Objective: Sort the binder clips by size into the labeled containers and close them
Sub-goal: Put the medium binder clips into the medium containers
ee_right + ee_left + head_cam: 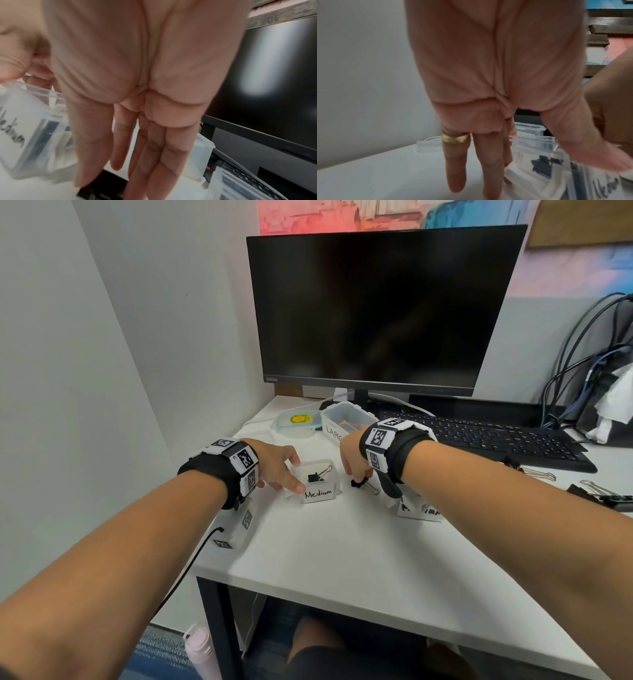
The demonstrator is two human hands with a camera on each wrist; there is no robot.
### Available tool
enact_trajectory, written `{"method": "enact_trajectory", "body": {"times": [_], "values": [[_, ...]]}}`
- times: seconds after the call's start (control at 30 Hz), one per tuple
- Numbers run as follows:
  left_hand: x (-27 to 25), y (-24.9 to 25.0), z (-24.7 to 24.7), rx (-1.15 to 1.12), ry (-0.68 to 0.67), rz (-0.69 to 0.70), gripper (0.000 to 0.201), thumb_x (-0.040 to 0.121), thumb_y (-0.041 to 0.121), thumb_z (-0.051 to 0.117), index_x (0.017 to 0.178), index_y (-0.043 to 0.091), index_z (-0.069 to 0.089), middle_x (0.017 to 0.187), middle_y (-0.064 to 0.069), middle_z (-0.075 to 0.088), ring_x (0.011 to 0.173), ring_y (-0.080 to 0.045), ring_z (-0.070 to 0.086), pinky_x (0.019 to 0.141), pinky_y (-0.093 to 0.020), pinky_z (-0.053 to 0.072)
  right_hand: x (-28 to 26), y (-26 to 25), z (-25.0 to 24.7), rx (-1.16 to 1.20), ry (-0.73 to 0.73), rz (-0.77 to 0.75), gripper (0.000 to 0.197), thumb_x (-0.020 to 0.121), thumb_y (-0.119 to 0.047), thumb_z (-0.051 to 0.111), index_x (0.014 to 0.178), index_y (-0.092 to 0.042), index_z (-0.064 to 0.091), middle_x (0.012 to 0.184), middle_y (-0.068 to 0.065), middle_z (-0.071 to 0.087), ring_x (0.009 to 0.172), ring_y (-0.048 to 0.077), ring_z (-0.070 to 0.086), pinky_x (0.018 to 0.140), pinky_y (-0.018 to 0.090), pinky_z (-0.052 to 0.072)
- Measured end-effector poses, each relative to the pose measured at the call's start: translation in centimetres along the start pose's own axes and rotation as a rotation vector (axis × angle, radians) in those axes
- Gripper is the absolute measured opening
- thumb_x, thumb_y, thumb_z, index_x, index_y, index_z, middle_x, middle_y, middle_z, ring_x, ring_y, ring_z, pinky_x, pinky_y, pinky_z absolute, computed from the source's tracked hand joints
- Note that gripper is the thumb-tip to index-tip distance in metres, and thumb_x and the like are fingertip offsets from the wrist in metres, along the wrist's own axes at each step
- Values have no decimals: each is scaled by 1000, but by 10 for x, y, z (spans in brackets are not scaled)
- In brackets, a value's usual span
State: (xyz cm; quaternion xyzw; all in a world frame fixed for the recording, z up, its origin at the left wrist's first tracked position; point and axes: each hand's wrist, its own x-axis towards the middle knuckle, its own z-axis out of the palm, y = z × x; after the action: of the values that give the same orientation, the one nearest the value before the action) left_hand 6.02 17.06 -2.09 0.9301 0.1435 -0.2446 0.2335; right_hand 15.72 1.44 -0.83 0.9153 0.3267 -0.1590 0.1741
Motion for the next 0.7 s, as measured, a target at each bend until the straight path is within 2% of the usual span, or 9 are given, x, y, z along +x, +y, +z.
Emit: {"method": "enact_trajectory", "body": {"times": [0.1,0.17,0.23,0.33,0.4,0.5,0.6,0.63,0.7], "values": [[2,-3,-2,-8,3,-20,72,73,43,78,131,29,37,124,-8,62,111,-20,62,103,-41,45,-4,-6,1,63,-69,-27,31,65,-28,83,91,-13,76,79,8,75,75,29,73,72,33,59],[0,-3,-1,2,16,-25,84,61,52,81,129,31,38,122,-6,63,110,-21,63,102,-41,46,-1,-8,5,81,-65,-23,33,60,-36,85,84,-15,77,68,4,74,72,27,74,72,39,60],[3,-6,-2,19,29,-33,100,40,61,79,127,33,38,119,-2,65,109,-23,64,101,-42,47,-2,-11,8,85,-46,-34,28,60,-34,85,74,-12,76,61,2,72,69,27,74,71,38,60],[6,-9,-3,24,26,-33,103,37,63,77,126,34,36,119,-1,65,108,-23,65,100,-41,48,-10,-20,10,70,-18,-65,19,61,-26,83,57,-13,70,46,-3,63,56,23,64,65,33,57],[2,-9,-2,9,26,-33,93,49,58,79,128,33,36,120,-2,64,109,-22,65,100,-42,48,-11,-21,7,49,-18,-67,13,62,-19,81,67,-9,74,57,4,67,58,25,64,68,37,58],[-1,-9,-2,3,29,-27,79,65,50,79,129,31,36,119,-3,65,109,-19,65,101,-42,47,-19,-20,-3,66,-64,-49,19,66,-8,78,85,-9,78,85,12,75,75,32,73,75,37,60],[-3,-9,-3,32,32,-23,82,61,55,78,129,33,37,116,1,68,107,-17,65,101,-41,47,-31,-21,-15,64,-55,-42,24,81,-1,68,104,-4,73,101,9,72,71,22,70,62,20,56],[-3,-8,-3,41,32,-21,82,61,56,78,129,33,37,115,1,68,107,-16,65,101,-41,47,-34,-21,-18,48,-31,-35,25,86,-2,64,111,-4,70,103,7,70,75,18,70,65,17,55],[-2,-8,-3,63,37,-25,90,53,61,77,128,35,37,114,3,68,107,-17,65,101,-40,47,-37,-21,-24,64,53,-16,29,90,-5,60,119,-5,66,106,8,70,88,19,70,80,23,55]]}}
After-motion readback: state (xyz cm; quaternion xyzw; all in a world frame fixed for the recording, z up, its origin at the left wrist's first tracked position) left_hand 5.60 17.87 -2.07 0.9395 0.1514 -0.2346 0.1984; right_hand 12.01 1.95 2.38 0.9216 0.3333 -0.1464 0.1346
